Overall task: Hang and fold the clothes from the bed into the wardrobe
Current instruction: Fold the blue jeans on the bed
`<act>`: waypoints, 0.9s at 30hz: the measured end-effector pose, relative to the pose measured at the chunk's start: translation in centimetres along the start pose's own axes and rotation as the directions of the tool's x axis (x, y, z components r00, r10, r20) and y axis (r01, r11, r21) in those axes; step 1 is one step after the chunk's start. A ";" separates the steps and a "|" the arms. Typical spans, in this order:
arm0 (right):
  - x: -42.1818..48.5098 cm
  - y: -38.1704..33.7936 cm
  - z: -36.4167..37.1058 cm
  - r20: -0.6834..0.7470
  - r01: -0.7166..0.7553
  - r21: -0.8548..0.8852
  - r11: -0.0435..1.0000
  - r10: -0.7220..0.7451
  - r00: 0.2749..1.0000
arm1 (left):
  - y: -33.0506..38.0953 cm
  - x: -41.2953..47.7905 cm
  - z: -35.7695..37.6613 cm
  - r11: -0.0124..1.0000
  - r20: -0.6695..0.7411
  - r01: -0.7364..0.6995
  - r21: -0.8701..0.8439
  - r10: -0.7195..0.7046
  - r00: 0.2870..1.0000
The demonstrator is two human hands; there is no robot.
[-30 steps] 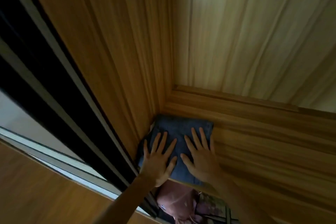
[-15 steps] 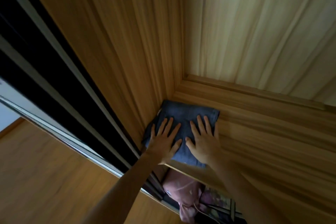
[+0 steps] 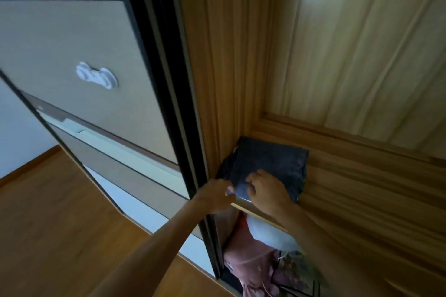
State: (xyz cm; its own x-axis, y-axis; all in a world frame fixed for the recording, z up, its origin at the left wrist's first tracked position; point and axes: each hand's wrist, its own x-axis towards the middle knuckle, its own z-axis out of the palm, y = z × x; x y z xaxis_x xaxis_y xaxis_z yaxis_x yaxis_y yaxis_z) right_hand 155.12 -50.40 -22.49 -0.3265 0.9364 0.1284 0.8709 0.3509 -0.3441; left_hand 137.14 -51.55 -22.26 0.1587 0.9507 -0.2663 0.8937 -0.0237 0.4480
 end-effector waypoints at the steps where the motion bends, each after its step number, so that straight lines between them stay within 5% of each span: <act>1: -0.3 -1.2 -0.2 -0.003 0.006 0.018 1.000 -0.006 1.000 | -0.6 -1.0 -0.5 0.998 0.024 0.006 -0.060 -0.004 1.000; 4: -1.1 -5.7 -0.5 0.016 0.018 0.072 0.997 -0.019 1.000 | -2.2 -4.9 -2.5 0.971 0.088 0.015 -0.237 0.006 0.996; 9: -2.9 -13.2 -0.1 0.236 0.032 0.060 0.998 -0.046 0.971 | -6.4 -11.2 -4.7 0.963 0.110 0.051 -0.266 -0.022 0.994; 19: -4.3 -29.1 4.9 0.453 0.259 -0.006 0.966 -0.228 0.862 | -22.2 -25.7 -4.8 0.878 0.026 0.319 -0.357 -0.332 0.943; 27: -5.0 -48.1 12.7 0.531 0.547 0.161 0.822 -0.539 0.654 | -34.6 -40.8 -5.6 0.657 -0.025 0.586 -0.474 -0.675 0.737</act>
State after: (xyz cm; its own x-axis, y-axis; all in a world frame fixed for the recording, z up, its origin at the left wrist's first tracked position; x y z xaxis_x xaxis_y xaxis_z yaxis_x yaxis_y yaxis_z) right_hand 110.19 -71.93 -18.45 -0.8778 0.4232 -0.2244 0.4783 0.8001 -0.3620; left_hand 97.38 -87.81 -22.10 -0.4972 0.7247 -0.4771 0.4818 0.6879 0.5428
